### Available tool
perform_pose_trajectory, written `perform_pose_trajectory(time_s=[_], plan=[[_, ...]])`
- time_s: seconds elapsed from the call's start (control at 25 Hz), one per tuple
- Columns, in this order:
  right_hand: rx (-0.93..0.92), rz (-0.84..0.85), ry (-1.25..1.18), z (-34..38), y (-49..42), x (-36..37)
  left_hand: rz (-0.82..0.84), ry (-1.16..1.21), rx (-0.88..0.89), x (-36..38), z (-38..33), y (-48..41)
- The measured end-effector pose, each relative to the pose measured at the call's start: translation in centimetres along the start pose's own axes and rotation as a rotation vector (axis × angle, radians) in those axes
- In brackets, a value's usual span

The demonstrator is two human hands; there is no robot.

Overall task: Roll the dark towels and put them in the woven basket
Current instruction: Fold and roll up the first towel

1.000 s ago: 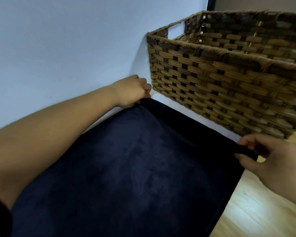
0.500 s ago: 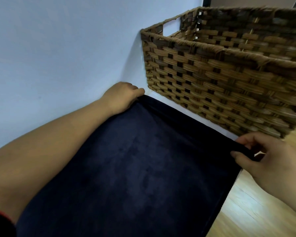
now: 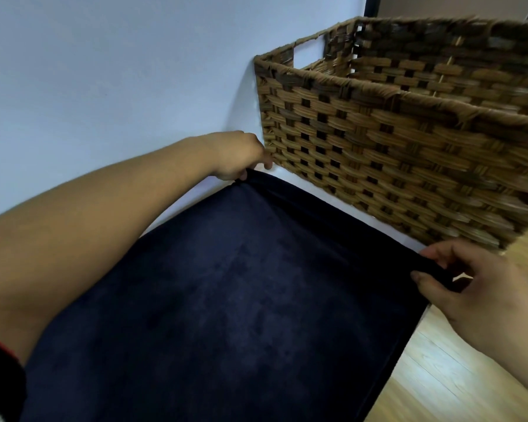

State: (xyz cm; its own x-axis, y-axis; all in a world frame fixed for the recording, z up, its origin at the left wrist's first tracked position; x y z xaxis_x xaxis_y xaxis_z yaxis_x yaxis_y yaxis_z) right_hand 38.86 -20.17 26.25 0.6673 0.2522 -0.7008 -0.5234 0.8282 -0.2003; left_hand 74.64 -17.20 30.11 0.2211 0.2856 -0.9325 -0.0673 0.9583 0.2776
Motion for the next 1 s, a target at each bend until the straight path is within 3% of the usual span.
perform_pose_trajectory(time_s=[0.08,0.24,0.36,0.56,0.72,0.88,1.0], plan=[[-0.074,-0.045,0.062,0.0,0.2,0.0,0.078,-0.074,0.04,0.2,-0.1,-0.3],[-0.566,-0.204,0.379,2.1,2.2,0.7,0.002,-0.034,0.084,0.6,-0.2,0.5],[-0.811,-0.212,0.483,2.4,3.0,1.0,-0.215,-0.077,0.087,1.1,-0.2,2.4],[-1.001,-0.066,0.541,3.2,3.8,1.3,-0.547,-0.209,0.067,3.1,-1.3,5.2],[-0.953,0.098,0.543,3.7,3.4,1.9,-0.607,-0.156,0.01,4.7,-1.1,6.6],[-0.597,0.244,0.295,4.2,2.2,0.6,-0.59,-0.017,0.054,5.4,-0.6,8.2],[-0.327,0.247,0.151,3.5,0.4,-0.1,-0.415,0.008,-0.015,2.9,0.0,7.2]])
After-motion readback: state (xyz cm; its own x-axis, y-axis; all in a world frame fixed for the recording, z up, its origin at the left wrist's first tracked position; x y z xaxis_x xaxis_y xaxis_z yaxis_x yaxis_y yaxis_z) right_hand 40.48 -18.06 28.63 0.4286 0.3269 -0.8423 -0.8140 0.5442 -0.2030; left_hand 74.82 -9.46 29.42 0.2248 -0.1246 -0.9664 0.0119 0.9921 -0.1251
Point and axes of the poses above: each hand's wrist, its own y-axis away from the middle knuckle, its own x-axis out of the palm, z = x × y, the point moved 6 cm from there along -y, towards the middle knuckle, and after that the axes turned 3 degrees about y, right-handed, at the moved point
